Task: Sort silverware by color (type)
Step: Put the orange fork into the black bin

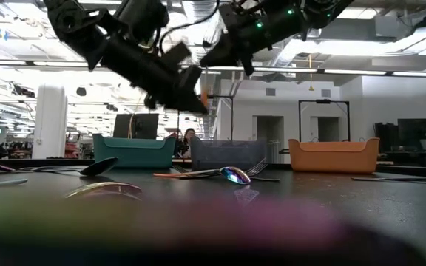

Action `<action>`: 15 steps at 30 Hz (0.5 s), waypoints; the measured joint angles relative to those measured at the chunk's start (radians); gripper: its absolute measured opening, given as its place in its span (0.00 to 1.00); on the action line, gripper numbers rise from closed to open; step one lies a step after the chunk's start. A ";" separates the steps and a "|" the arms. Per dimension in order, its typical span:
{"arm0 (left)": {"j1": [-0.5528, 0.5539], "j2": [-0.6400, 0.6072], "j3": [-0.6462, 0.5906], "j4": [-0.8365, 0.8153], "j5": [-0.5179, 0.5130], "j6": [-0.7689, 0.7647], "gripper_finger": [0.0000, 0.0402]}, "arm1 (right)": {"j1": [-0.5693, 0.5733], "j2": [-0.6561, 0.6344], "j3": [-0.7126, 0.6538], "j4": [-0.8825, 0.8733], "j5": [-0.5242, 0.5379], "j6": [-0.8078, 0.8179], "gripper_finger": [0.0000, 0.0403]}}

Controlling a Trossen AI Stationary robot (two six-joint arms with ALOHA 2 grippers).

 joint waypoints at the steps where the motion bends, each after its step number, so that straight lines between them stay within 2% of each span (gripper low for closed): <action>1: 0.002 0.000 0.001 0.015 0.025 0.000 0.18 | 0.005 0.000 0.000 -0.005 0.007 -0.003 0.03; 4: 0.013 -0.007 0.008 0.034 0.056 -0.005 0.31 | 0.025 0.008 0.000 -0.009 0.043 -0.007 0.03; 10: -0.004 -0.020 0.006 -0.038 0.054 -0.021 0.51 | -0.023 0.007 -0.001 -0.077 0.311 -0.140 0.03; 15: -0.036 -0.089 0.006 -0.099 -0.002 0.013 0.56 | -0.137 0.008 -0.001 -0.159 0.324 -0.172 0.03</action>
